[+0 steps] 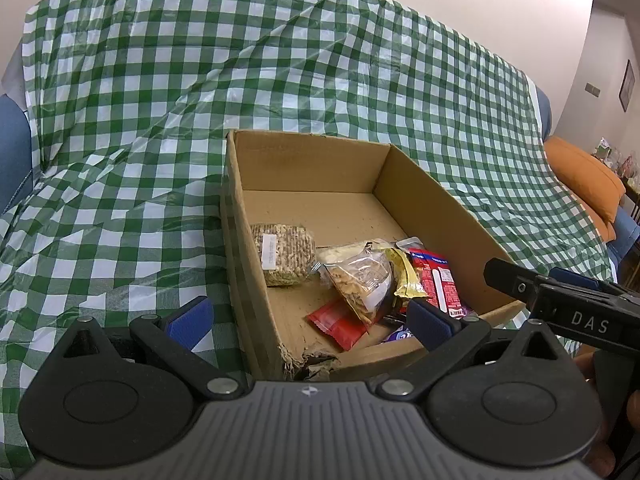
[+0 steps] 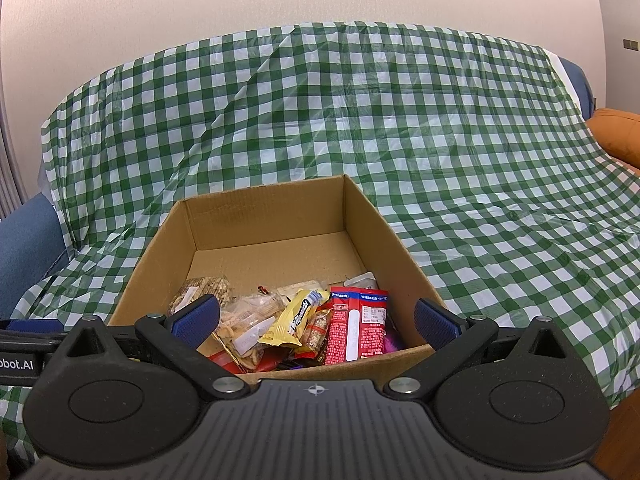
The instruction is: Organize snacks
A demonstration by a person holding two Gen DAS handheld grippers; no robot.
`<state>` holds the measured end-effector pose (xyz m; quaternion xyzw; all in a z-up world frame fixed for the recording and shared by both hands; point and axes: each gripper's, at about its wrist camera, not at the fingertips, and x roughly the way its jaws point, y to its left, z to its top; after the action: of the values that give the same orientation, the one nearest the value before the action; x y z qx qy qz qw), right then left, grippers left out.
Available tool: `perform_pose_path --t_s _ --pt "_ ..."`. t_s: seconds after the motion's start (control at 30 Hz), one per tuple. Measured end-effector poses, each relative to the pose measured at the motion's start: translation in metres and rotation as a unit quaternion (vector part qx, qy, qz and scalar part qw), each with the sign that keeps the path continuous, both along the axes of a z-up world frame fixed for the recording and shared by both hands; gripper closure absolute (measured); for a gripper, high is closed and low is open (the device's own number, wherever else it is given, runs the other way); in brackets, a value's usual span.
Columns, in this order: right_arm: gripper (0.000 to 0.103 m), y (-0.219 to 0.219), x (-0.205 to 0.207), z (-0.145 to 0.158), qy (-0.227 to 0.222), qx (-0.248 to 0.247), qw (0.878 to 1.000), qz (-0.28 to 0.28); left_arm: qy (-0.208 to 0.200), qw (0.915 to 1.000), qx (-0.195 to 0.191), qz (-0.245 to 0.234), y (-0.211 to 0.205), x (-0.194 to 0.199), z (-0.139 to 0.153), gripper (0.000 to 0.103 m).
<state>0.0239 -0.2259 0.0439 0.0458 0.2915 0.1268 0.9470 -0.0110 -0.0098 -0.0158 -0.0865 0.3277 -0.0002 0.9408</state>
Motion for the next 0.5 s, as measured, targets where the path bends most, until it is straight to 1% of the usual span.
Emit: perform_pose_path --t_s 0.5 --pt "0.001 0.0012 0.0001 -0.0003 0.0 0.0 1.0 0.0 -0.001 1.0 0.002 -0.002 -0.003 -0.0001 -0.0016 0.0"
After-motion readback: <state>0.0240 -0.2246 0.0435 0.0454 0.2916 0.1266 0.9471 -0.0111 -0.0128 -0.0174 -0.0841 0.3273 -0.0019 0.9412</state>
